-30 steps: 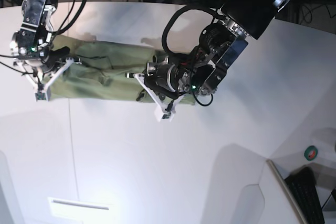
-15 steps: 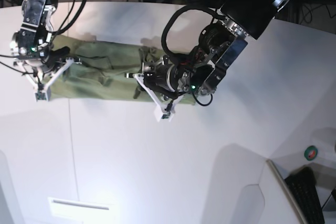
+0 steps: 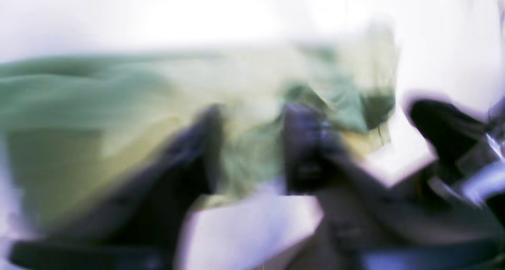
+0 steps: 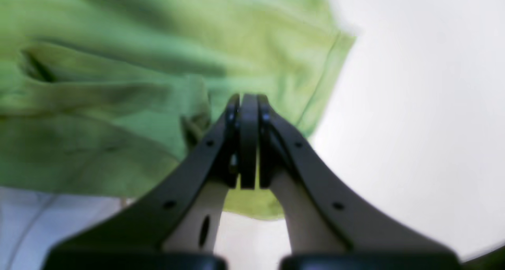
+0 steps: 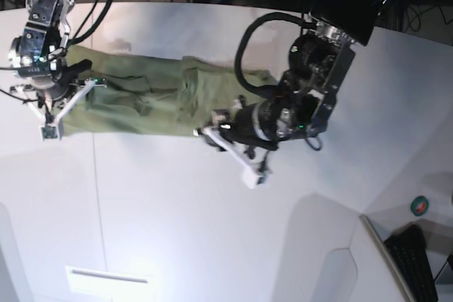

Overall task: Layout the t-shirt on the table in an organized manner, then fold the t-shirt properly
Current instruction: 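Press the folded shirt flat with both grippers and release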

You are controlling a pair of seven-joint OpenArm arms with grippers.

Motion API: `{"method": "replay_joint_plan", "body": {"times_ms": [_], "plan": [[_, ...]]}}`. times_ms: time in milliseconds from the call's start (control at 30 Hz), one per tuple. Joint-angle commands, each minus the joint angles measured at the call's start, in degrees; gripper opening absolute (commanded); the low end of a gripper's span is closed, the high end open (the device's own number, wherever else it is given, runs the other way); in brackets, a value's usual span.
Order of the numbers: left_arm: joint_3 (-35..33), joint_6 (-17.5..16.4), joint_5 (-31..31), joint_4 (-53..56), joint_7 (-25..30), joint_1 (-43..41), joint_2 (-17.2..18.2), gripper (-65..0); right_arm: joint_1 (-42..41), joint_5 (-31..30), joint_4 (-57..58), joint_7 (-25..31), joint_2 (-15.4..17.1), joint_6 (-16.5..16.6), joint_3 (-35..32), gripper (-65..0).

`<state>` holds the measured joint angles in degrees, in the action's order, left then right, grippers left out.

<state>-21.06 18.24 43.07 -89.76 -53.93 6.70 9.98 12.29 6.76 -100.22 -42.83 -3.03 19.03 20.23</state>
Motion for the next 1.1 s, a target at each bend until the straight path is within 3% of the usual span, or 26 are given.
{"method": "replay_joint_plan", "body": {"times_ms": [0,133,333,467,600,700,833,933,1067], "plan": [[2.9,0.1,0.2,-1.3,-0.2,-0.8,1.1,-65.0,0.1,-0.8,-3.4,1.2,0.1,0.4,-1.7,-65.0],[9.1,0.0,0.1,-1.3,-0.1,-3.3,3.5,-65.0,2.3,-0.8,-7.3,1.2,0.4,0.4,-12.1,-65.0],[5.8,0.0,0.0,-1.3,-0.1,-3.3,4.4,-65.0,2.5,-0.8,-5.7,1.2,0.0,0.3,-29.2,-65.0],[3.6,0.0,-2.2,2.1,-0.1,-3.2,4.5,-65.0,0.8,-0.8,-0.4,1.6,0.0,0.1,-36.2,-65.0],[3.7,0.0,-8.7,6.2,0.0,-3.5,3.5,-65.0,-1.4,-1.0,6.0,1.8,-0.1,0.0,-37.5,-65.0],[3.7,0.0,-11.2,8.8,0.2,-3.3,3.1,-65.0,-2.6,-1.0,11.4,5.0,0.2,0.0,-37.1,-65.0],[3.6,0.0,-12.2,12.4,4.7,-3.1,2.6,-65.0,-3.2,-1.0,16.6,7.4,0.1,0.0,-33.7,-65.0],[3.7,0.0,-11.9,12.7,4.7,-3.1,2.6,-65.0,-3.1,-1.0,16.1,7.4,0.3,0.1,-32.8,-65.0],[4.2,0.0,-11.6,4.4,4.4,-3.7,2.7,-65.0,-1.6,-0.9,9.5,7.3,0.4,0.1,-32.7,-65.0]]}}
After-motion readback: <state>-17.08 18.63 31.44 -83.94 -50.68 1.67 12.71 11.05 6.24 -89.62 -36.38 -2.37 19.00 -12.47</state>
